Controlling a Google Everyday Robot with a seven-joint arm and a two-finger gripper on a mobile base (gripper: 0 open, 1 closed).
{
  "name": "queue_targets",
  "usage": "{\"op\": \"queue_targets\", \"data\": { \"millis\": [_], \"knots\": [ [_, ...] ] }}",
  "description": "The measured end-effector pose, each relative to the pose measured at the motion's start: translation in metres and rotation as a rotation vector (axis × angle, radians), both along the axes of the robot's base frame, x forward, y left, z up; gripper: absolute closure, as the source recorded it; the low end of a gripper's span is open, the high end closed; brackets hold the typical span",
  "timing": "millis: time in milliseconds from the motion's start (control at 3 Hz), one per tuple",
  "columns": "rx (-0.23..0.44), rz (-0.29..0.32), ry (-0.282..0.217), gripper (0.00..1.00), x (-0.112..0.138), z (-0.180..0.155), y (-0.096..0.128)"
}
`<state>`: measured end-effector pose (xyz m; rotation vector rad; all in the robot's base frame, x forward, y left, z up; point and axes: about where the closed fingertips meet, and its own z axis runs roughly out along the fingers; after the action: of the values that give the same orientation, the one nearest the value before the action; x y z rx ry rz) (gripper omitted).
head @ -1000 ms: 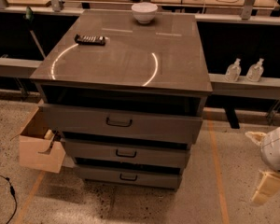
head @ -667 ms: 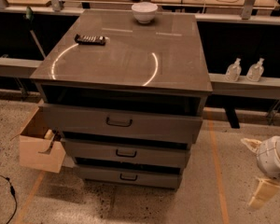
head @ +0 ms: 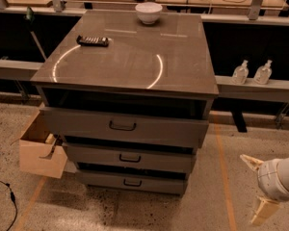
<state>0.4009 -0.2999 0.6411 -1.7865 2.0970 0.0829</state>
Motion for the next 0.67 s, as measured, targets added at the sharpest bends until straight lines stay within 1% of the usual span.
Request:
{"op": "queue_targets", "data": {
  "millis": [333, 667],
  "knots": [
    [-0.013, 0.002, 0.022, 0.00, -0.008, -0.039, -0.002],
    [-0.036, 0.013, 0.085, 0.00, -0.019, -0.110, 0.003]
  ]
}}
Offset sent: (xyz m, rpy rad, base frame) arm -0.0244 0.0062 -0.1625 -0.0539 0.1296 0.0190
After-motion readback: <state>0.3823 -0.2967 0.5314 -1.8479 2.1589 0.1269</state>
